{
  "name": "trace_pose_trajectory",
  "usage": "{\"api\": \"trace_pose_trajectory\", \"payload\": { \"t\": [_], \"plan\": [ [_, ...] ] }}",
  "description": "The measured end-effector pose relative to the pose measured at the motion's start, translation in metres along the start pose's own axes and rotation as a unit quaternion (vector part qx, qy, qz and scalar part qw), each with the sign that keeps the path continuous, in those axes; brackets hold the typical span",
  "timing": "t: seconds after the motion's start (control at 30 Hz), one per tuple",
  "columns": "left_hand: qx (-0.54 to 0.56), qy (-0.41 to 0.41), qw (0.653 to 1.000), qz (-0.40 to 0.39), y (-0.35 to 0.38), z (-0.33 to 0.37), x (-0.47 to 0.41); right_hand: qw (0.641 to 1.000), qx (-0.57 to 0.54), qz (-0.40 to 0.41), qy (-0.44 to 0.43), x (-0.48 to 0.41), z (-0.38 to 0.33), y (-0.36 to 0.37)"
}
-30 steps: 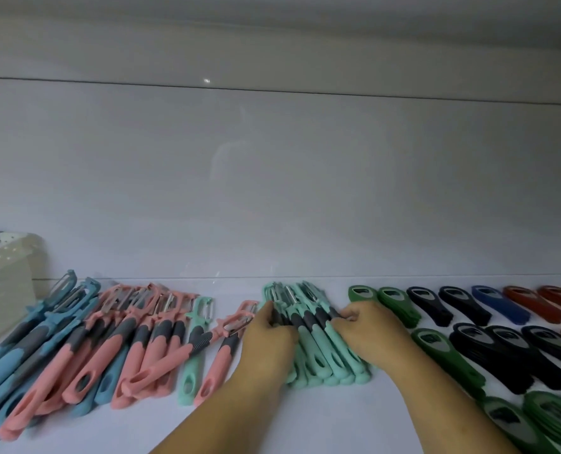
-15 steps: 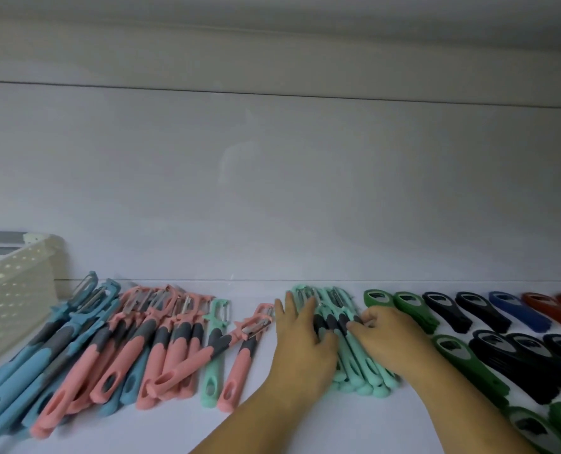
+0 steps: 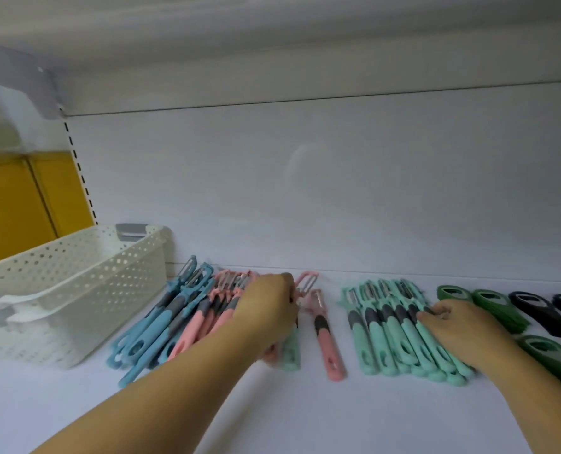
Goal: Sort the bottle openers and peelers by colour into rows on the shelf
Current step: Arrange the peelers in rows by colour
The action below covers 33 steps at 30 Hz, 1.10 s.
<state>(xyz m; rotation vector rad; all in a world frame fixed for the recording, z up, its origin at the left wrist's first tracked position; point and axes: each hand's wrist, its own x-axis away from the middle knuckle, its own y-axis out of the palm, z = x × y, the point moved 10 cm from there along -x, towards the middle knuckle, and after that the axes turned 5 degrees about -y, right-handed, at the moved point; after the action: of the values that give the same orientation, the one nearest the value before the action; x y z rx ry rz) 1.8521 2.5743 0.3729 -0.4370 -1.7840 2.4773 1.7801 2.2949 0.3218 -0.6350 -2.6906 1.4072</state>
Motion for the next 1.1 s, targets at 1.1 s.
{"api": "trace_pose_trajectory", "payload": {
  "t": [1.1],
  "plan": [
    [0.14, -0.022, 0.98, -0.143, 0.07, 0.104, 0.001, 1.0, -0.017, 0.002, -0.009, -0.002, 0.001, -0.001]
  ]
}}
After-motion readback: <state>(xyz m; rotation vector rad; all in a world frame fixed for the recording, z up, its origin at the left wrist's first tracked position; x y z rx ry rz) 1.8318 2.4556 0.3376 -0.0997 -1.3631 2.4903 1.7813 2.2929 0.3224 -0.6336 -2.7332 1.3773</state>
